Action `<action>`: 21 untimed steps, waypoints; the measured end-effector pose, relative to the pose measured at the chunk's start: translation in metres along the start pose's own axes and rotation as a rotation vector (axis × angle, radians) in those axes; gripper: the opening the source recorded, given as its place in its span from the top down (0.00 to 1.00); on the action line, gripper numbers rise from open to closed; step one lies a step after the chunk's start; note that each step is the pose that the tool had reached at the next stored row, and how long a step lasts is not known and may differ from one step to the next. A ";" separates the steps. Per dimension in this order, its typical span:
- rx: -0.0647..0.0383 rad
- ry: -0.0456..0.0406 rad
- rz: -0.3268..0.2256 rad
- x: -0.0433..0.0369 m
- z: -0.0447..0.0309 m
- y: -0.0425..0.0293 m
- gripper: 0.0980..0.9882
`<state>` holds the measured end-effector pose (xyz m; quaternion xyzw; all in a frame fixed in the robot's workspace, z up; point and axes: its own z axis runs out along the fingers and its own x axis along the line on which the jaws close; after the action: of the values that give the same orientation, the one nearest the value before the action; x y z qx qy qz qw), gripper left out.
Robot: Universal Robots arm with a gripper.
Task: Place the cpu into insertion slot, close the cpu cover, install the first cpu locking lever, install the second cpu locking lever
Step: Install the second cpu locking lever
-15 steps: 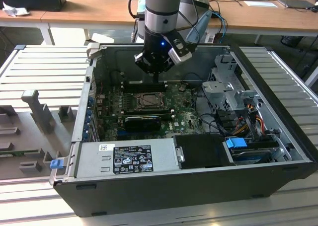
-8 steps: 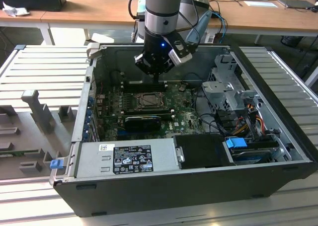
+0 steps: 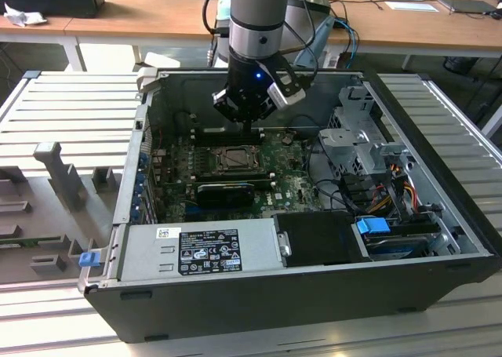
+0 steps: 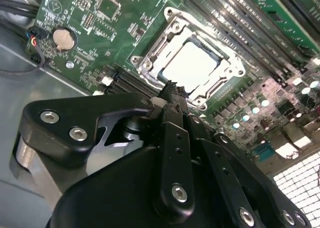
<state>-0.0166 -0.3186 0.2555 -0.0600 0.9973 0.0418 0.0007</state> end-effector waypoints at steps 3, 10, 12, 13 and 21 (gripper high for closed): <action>0.000 0.0000 0.000 0.0009 0.0000 -0.0077 0.99; 0.000 0.0020 0.007 0.0028 0.0033 -0.0215 0.99; 0.000 0.0020 0.007 0.0034 0.0033 -0.0257 0.99; 0.000 0.0020 0.007 0.0038 0.0032 -0.0274 0.99; -0.002 0.0138 0.009 0.0060 0.0100 -0.0393 0.99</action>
<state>-0.0179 -0.3574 0.2423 -0.0559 0.9975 0.0426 -0.0065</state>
